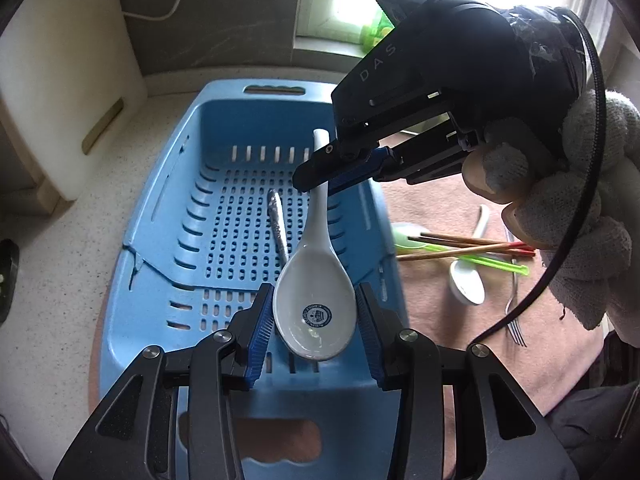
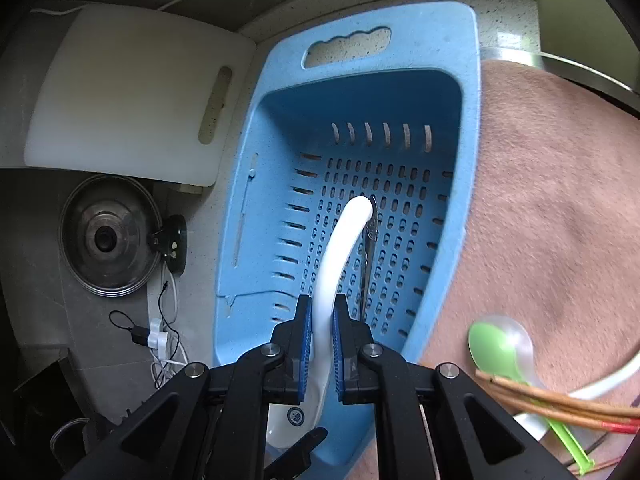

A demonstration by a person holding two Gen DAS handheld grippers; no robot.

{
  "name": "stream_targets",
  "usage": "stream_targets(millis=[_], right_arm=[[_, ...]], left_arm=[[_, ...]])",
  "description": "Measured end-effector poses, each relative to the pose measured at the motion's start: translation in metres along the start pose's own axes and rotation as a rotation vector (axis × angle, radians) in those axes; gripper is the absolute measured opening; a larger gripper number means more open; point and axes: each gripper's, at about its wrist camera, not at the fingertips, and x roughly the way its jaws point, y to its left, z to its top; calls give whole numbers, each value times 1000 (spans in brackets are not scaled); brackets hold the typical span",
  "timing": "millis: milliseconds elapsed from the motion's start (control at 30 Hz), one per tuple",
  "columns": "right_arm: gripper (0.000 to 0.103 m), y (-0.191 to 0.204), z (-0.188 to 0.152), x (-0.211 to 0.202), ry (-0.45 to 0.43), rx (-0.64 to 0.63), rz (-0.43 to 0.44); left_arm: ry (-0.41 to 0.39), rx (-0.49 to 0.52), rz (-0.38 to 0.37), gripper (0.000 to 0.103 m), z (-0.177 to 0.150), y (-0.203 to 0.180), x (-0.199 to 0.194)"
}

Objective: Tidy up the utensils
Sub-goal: 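Lower the white ceramic spoon into the blue basket and open the right gripper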

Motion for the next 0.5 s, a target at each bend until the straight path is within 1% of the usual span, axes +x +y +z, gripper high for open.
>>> stream_targets(millis=[67, 100, 167, 200, 267, 300, 333, 500], right_arm=[[10, -1, 3, 4, 5, 2, -4], [12, 0, 4, 6, 2, -3, -12], [13, 0, 5, 6, -8, -9, -24], [15, 0, 6, 6, -11, -11, -27], [26, -2, 6, 4, -25, -12, -29], [33, -2, 6, 1, -36, -17, -32], [37, -2, 6, 0, -44, -23, -37], [37, 2, -2, -14, -74, -65, -55]], left_arm=[[12, -9, -8, 40, 0, 4, 5], [25, -6, -8, 40, 0, 5, 7], [39, 10, 1, 40, -1, 4, 11], [42, 16, 4, 40, -2, 4, 12], [46, 23, 3, 40, -2, 4, 13], [47, 23, 0, 40, -2, 4, 12], [46, 22, -1, 40, -2, 4, 11], [28, 35, -2, 40, -2, 2, 0]])
